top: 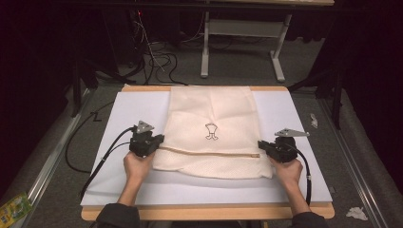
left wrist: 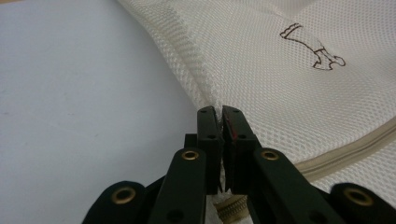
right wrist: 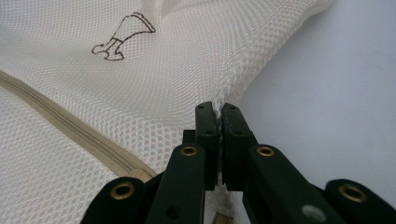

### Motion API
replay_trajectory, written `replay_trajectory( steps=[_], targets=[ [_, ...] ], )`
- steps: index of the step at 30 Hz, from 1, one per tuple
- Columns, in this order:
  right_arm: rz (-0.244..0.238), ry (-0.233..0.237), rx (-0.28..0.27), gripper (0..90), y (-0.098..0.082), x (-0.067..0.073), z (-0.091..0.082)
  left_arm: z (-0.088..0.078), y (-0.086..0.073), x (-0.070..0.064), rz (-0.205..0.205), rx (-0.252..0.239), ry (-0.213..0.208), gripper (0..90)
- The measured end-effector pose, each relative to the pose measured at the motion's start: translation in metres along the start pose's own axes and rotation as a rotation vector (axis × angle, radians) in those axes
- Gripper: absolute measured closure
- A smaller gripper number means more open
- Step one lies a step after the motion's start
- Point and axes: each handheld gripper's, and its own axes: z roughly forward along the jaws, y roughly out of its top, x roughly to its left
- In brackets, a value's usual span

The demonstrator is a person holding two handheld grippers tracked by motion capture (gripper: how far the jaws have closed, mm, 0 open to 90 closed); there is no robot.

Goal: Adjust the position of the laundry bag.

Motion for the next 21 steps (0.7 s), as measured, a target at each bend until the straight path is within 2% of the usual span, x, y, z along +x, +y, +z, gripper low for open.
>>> replay_trajectory(
  steps=[2, 6, 11, 18, 21],
  targets=[
    [-0.010, 0.002, -0.002, 88.8, 0.000, 0.004, 0.000, -0.002, -0.004, 0.001, 0.007, 0.003, 0.008, 86.8],
    [-0.014, 0.008, 0.001, 88.7, -0.001, 0.008, 0.002, -0.006, -0.012, 0.004, -0.007, -0.004, 0.003, 86.6],
    [-0.014, 0.014, -0.006, 88.6, -0.005, 0.012, 0.002, -0.009, -0.022, 0.002, 0.008, 0.002, 0.018, 86.1],
    [-0.014, 0.019, -0.004, 88.4, -0.012, 0.015, 0.002, -0.012, -0.035, 0.001, 0.008, 0.009, 0.022, 85.3],
    [-0.014, 0.015, 0.002, 88.1, -0.016, 0.018, 0.003, -0.011, -0.040, -0.002, 0.032, 0.025, 0.037, 85.0]
  ],
)
